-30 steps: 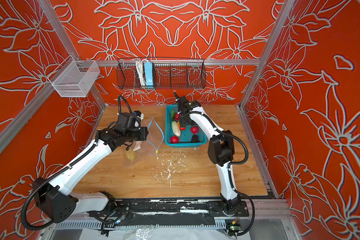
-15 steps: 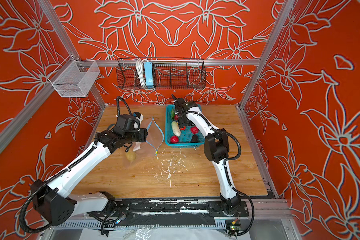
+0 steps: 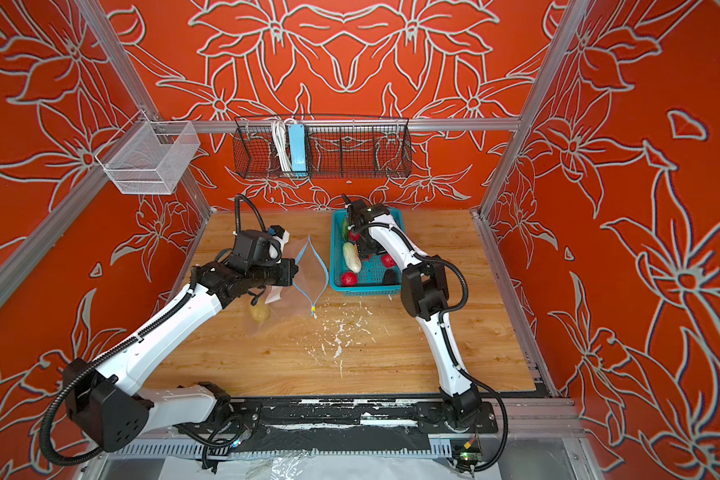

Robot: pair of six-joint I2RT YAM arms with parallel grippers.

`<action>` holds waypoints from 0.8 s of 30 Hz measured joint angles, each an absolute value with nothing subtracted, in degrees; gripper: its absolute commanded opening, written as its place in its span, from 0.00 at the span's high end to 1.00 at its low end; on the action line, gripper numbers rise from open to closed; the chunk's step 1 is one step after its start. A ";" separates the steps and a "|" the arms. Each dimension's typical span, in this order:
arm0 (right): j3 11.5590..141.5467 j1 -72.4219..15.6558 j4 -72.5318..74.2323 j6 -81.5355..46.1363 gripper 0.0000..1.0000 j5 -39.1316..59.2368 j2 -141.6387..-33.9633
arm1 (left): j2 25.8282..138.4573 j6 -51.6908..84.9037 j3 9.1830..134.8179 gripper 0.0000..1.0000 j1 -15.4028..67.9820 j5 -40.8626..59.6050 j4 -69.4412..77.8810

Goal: Place the food in the zip-top bag and seal the zipper
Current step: 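Lower the right gripper into the basket and grasp the red apple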

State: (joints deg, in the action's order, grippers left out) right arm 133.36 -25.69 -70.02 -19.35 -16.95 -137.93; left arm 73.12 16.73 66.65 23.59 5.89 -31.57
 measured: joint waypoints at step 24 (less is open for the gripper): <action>134.47 -24.60 -70.37 -20.43 0.20 -20.60 -142.39 | 72.34 16.73 66.65 1.00 20.91 8.71 -31.14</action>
